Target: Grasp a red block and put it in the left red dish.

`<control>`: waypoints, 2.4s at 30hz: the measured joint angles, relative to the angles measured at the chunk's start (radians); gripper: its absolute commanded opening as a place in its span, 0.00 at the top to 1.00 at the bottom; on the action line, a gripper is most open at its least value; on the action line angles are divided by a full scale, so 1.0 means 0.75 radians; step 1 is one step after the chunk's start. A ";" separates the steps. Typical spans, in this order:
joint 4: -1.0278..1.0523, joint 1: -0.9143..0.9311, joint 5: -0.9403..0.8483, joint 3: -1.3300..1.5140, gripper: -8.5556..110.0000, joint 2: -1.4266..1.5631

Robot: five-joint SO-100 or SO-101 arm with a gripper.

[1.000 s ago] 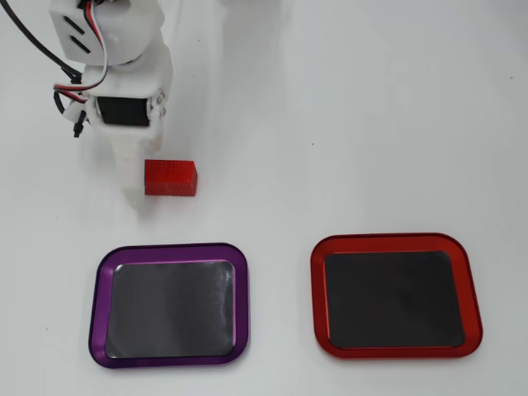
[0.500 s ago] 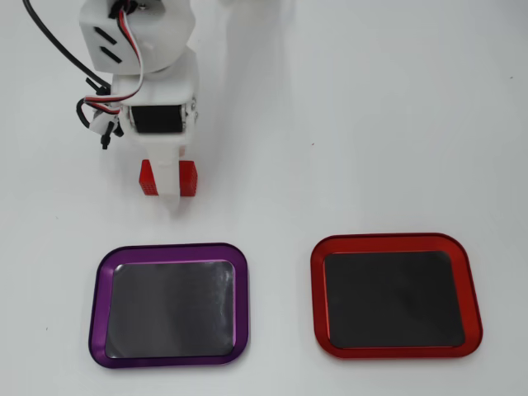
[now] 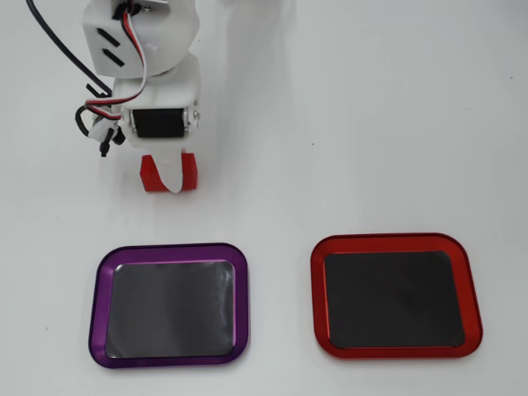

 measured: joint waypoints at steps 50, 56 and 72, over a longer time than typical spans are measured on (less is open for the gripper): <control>-0.822 -0.761 0.295 0.352 0.93 0.395; -0.826 -0.761 0.319 0.053 0.93 0.090; -0.841 -0.767 0.317 -0.180 0.93 -0.229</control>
